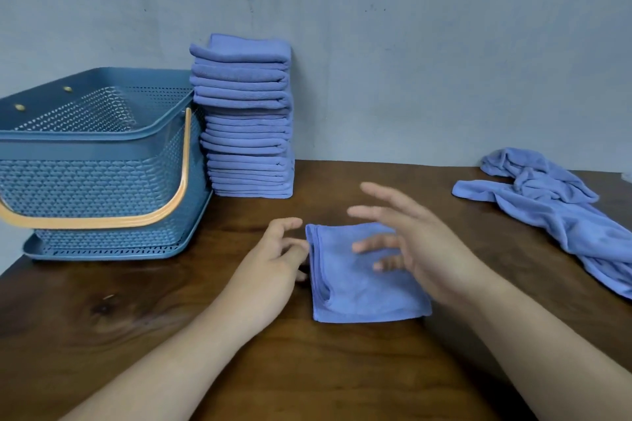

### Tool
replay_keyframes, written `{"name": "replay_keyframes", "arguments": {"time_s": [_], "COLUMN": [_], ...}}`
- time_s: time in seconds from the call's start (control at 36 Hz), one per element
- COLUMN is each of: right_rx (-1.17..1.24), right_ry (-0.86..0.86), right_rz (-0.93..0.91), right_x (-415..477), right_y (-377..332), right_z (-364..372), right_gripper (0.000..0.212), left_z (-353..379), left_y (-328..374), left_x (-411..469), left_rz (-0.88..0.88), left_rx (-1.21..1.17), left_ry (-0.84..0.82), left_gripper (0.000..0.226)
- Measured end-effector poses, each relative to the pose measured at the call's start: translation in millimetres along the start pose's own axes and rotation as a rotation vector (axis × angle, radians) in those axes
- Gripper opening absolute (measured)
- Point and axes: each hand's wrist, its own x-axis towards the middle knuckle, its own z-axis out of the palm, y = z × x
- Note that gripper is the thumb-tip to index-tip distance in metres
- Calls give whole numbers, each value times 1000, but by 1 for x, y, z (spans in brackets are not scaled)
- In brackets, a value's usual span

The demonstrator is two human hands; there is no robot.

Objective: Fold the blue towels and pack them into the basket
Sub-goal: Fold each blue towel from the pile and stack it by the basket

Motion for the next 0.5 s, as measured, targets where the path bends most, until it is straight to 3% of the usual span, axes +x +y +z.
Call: {"name": "replay_keyframes", "arguments": {"time_s": [0.08, 0.14, 0.25, 0.39, 0.5], "right_rx": [-334, -614, -944, -978, -993], "right_ry": [137, 73, -114, -133, -145], "right_rz": [-197, -274, -390, -402, -337], "right_x": [6, 5, 1, -1, -7], "right_y": [9, 18, 40, 50, 48], "right_z": [-23, -33, -44, -44, -42], "right_gripper": [34, 37, 27, 28, 42], "left_z": [0, -1, 0, 1, 5], "left_y": [3, 8, 8, 3, 6], "left_x": [-2, -6, -9, -4, 2], "left_rz": [6, 29, 43, 34, 8], "left_rx": [16, 66, 125, 172, 206], "left_ry": [-16, -51, -81, -62, -35], "left_gripper": [28, 31, 42, 33, 26]}}
